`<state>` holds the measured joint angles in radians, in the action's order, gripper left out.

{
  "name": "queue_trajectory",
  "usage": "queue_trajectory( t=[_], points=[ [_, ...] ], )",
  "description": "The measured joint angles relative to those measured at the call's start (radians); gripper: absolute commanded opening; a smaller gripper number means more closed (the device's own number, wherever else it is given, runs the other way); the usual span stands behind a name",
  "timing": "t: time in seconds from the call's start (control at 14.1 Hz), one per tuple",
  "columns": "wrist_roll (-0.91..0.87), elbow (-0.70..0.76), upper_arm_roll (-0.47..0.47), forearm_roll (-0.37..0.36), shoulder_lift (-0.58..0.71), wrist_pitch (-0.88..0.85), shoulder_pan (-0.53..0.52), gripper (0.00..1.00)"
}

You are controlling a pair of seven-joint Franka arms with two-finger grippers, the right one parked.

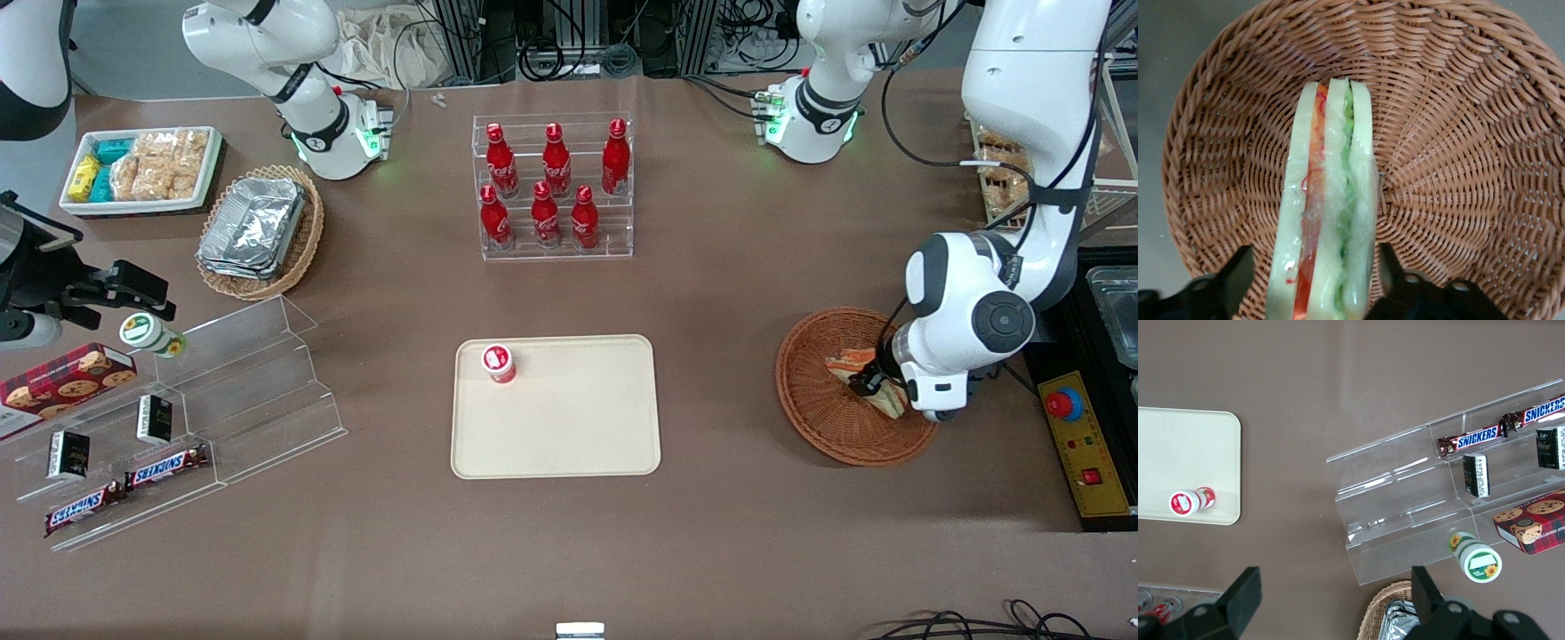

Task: Place sandwich from basket to tray
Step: 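Close the left gripper on the sandwich and lift it, then carry the held sandwich over the cream tray with the left gripper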

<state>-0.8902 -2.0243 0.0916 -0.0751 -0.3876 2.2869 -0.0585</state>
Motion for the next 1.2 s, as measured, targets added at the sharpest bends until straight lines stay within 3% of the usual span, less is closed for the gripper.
queue_trajectory(
  t=[0.57,0.99,1.2],
  points=[
    [-0.078,0.064,0.012,-0.006,0.013,-0.019,0.001,0.0],
    [-0.1,0.408,0.099,-0.007,0.059,-0.446,0.003,0.0],
    [-0.1,0.551,0.171,-0.006,0.066,-0.558,0.002,0.0]
  ],
)
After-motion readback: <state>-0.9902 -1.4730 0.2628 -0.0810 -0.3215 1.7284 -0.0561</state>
